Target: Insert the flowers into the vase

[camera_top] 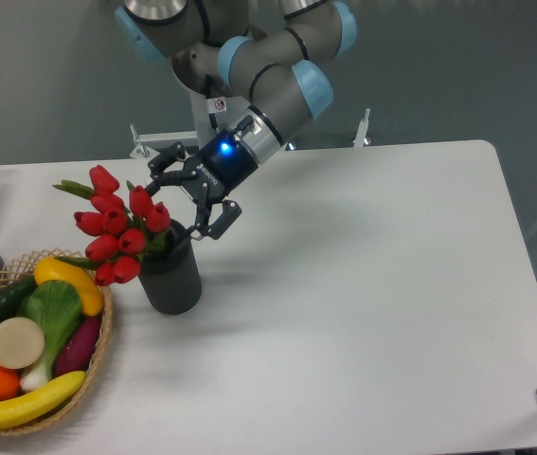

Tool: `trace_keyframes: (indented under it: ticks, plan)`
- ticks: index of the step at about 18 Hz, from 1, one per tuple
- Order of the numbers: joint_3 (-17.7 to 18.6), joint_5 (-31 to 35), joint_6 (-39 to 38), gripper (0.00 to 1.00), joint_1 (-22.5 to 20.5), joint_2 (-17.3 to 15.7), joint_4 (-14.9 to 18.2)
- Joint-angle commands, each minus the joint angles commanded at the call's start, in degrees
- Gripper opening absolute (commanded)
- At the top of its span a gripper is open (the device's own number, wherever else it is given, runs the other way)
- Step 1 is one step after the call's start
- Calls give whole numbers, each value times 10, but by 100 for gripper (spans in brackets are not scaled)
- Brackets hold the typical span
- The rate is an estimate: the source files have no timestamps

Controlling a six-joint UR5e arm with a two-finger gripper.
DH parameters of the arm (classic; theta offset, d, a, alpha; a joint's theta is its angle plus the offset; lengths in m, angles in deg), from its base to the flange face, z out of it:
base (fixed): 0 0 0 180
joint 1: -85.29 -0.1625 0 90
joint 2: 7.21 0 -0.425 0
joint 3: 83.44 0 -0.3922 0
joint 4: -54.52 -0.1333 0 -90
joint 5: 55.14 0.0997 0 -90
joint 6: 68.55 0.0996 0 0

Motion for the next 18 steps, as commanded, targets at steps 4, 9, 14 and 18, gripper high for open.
trace_keyframes:
  ticks: [4,9,14,18]
  plan:
    - [22,2,-3,100,-51,-52,1]
    - [-9,6,-4,100,-118,-53,3]
    - [-94,64,-10,100,-157,1,4]
    - [-161,209,-22,100,-169,56,4]
